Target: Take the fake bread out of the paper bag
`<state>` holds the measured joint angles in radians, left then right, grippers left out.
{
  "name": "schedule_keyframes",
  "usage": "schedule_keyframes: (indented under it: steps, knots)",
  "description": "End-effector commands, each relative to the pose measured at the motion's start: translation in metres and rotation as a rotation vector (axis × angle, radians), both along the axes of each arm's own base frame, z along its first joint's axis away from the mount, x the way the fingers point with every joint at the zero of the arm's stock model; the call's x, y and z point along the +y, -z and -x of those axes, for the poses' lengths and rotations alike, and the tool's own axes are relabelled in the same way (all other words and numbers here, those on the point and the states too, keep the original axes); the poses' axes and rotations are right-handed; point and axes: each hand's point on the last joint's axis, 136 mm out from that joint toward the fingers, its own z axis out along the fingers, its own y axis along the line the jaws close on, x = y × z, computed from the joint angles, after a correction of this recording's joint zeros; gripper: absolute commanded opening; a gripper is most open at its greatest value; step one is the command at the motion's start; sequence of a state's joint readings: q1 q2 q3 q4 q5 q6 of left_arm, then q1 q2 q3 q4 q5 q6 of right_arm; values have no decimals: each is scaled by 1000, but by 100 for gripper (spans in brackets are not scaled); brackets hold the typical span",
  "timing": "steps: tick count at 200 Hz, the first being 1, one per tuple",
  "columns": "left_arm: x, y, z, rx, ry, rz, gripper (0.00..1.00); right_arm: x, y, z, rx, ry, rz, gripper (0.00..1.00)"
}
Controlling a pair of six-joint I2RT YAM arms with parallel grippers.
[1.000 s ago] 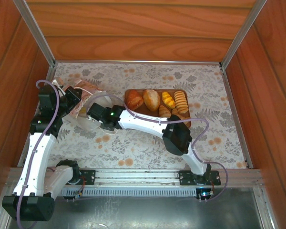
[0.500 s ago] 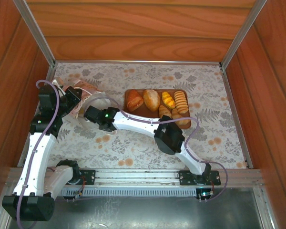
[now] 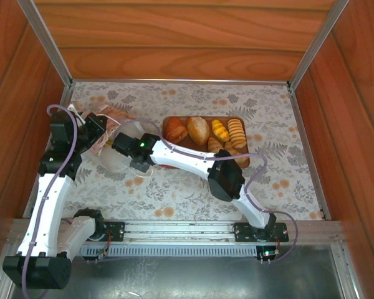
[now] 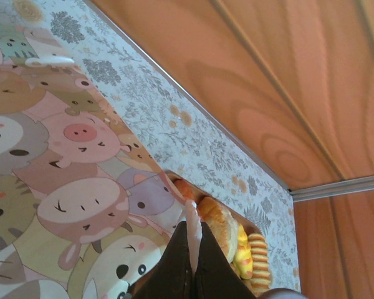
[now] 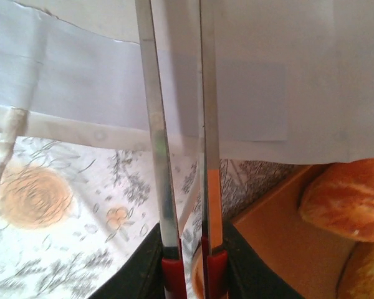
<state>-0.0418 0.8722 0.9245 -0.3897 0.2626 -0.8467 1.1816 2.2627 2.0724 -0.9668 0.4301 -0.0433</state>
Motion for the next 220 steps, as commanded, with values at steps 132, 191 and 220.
schedule_keyframes:
  steps: [132, 191, 220]
  knots:
    - [-2, -2, -2, -2, 7, 8, 0, -29, -55, 36, 369, 90, -311, 33]
    - [-2, -2, 0, -4, 3, 11, 0, -5, -58, 22, 467, 222, -391, 39]
    - [-2, -1, -1, 1, 5, 14, 0, 9, -57, 24, 615, 337, -497, 39]
